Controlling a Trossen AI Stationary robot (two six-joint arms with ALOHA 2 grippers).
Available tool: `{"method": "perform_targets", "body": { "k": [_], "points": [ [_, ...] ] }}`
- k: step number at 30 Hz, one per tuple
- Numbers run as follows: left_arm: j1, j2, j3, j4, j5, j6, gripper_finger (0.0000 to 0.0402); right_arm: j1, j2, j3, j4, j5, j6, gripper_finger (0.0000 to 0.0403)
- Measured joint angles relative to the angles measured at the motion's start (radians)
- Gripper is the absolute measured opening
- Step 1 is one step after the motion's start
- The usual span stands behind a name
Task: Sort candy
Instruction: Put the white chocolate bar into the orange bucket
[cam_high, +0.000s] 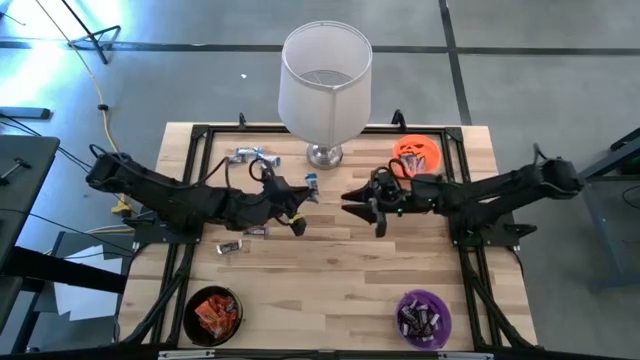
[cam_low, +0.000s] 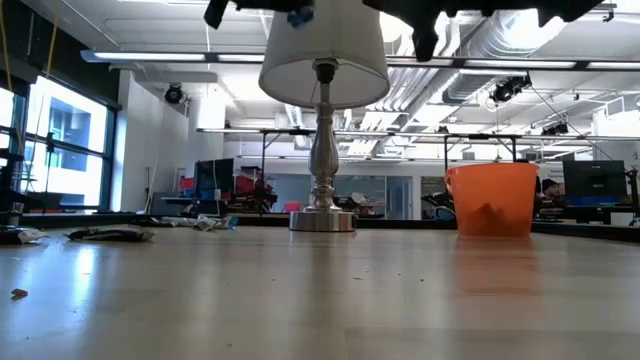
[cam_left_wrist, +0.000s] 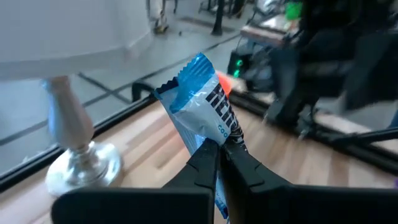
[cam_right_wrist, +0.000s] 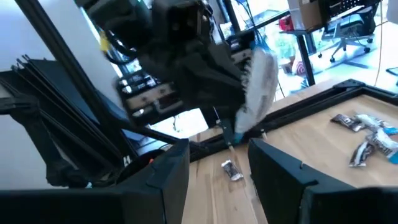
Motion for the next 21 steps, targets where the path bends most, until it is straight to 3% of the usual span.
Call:
{"method": "perform_targets", "body": {
  "k": [9, 21],
  "points": [
    [-0.041, 0.077, 0.001, 0.135, -0.006, 0.044, 0.0000, -0.008, 0.130, 0.002, 0.224, -0.002, 0.000, 0.0161],
    [-0.041, 0.145, 0.000, 0.277, 0.012, 0.058, 0.0000, -0.009, 0.132, 0.002, 0.239, -0.015, -0.005, 0.0161]
  ]
}}
